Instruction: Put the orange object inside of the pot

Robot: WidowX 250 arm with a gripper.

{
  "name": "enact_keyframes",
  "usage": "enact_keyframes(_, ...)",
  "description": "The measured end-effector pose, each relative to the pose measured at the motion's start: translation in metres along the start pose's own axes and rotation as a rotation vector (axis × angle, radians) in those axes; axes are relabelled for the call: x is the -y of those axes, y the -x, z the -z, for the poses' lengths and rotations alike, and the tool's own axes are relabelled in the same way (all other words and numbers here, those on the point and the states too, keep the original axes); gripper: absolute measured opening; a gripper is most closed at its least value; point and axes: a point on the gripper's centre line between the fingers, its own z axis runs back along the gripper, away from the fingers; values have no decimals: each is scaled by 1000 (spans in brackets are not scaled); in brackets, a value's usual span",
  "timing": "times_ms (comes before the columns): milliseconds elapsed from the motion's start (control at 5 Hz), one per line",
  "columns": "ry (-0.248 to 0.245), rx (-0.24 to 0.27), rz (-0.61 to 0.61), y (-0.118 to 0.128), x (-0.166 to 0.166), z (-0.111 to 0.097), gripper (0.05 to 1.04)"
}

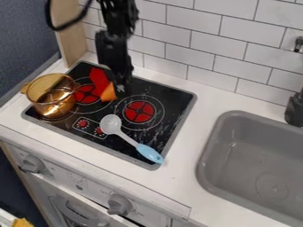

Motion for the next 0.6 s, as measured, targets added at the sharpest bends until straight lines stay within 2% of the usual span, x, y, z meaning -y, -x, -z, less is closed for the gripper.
enact_keyframes(200, 44, -18, 11, -17, 2, -27, 637)
enact_keyframes(400, 80, -14, -44, -60, 7, -54, 637)
enact_keyframes(600, 103, 1, -71, -86, 12, -59, 637)
